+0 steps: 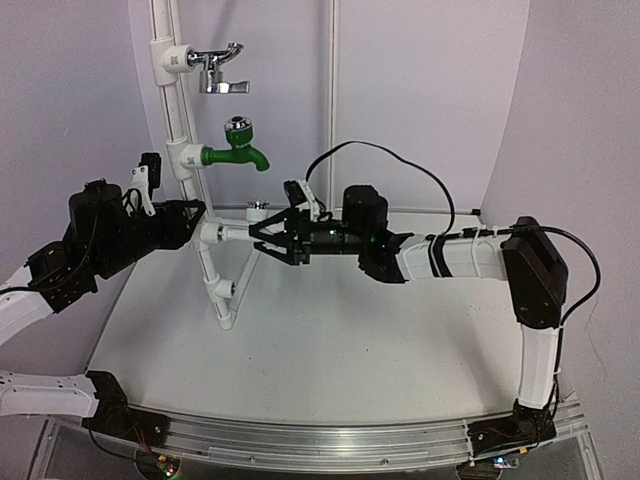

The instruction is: Install the water faucets

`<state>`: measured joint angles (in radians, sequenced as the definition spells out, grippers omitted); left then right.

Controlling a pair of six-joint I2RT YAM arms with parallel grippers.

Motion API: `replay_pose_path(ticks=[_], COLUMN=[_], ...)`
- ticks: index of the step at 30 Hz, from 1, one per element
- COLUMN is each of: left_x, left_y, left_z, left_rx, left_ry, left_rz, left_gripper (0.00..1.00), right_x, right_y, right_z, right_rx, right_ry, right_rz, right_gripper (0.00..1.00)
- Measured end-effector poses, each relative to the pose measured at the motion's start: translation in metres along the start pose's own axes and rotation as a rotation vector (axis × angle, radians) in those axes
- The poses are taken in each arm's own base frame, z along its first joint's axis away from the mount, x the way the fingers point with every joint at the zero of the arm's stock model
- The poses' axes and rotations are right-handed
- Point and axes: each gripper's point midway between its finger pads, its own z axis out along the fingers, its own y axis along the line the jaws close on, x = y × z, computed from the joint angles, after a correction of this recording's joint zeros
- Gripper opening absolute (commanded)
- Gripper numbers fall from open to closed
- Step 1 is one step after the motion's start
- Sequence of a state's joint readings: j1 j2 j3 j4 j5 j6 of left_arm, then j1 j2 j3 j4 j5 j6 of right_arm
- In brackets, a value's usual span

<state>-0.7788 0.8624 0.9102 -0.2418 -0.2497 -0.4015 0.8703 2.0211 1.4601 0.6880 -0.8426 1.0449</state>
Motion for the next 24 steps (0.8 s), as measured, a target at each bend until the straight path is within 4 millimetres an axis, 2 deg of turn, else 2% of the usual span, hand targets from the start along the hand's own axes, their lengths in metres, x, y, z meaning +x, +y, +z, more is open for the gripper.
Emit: replay_pose_path(ticks=[3, 7, 10, 14, 17, 19, 21, 24], left_x=[0.001, 0.001, 0.001, 0.001, 0.002, 0.002, 0.002, 0.002], left_y=[-0.003, -0.004, -0.005, -0.005, -0.006, -0.006, -0.006, -0.006], left_z=[0.0, 0.0, 0.0, 0.0, 0.0, 0.0, 0.0, 0.001], left_rx=[0.014, 0.022, 0.026, 0.027, 0.029, 0.029, 0.03, 0.031], left_ry=[0.003, 0.006, 0.006, 0.008, 0.01, 0.01, 0.01, 0.011], left_rz=[0.001, 0.002, 0.003, 0.003, 0.004, 0.004, 0.004, 0.004], left_gripper=[0.0, 0.0, 0.0, 0.0, 0.0, 0.0, 0.0, 0.0], right_x=[0.003, 0.008, 0.006, 0.001, 0.011, 0.02, 0.03, 0.035], right_y=[-0.007, -0.009, 0.008, 0.044, 0.069, 0.074, 0.07, 0.052], right_z=[-0.008, -0.036, -0.057, -0.074, -0.071, -0.065, -0.058, -0.05], right_rx=[0.052, 0.192, 0.263, 0.311, 0.31, 0.295, 0.273, 0.263], right_ry=[-0.015, -0.021, 0.008, 0.029, 0.066, 0.095, 0.134, 0.182], right_rz=[-0.068, -0.337, -0.658, -1.117, -1.493, -1.688, -1.875, -2.114], right_gripper=[0.8, 0.84, 0.86, 0.91, 0.93, 0.95, 0.95, 0.95])
